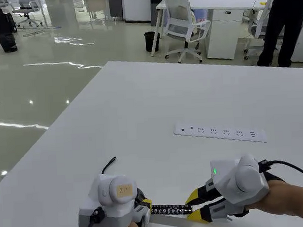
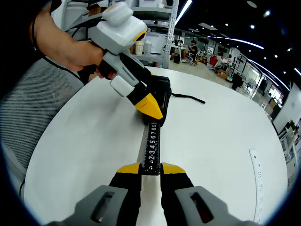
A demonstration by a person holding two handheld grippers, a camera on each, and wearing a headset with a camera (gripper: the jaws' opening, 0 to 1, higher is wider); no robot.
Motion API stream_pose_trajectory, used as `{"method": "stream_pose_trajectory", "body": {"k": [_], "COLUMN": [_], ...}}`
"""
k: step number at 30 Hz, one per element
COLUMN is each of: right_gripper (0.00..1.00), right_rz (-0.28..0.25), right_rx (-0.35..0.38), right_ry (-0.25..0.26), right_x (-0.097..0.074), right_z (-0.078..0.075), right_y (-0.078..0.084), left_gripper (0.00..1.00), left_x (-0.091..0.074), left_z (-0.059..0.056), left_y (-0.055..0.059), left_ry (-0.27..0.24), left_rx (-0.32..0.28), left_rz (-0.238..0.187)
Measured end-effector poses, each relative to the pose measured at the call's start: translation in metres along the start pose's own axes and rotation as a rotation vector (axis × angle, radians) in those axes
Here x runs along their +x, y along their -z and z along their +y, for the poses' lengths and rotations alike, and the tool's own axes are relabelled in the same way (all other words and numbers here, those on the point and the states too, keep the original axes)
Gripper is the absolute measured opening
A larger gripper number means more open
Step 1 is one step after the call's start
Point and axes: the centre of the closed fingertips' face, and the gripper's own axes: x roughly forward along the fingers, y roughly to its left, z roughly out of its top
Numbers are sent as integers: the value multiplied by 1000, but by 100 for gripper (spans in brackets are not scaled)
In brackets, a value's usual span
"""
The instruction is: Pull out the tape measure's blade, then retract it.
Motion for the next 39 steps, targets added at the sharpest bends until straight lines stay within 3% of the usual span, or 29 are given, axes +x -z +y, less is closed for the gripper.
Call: {"method": "stream_pose_trajectory", "body": {"k": [39], "right_gripper": [15], "right_rz": [1], "right_rx": [-16], "right_ry": [-8], "right_x": [9], "right_z": [-1], "right_y": [-9], "left_gripper": [58], "left_x": [-1], "left_z": [3], "left_y": [0], "left_ry": [7], "left_rx": [-8], "left_rz": [7]}}
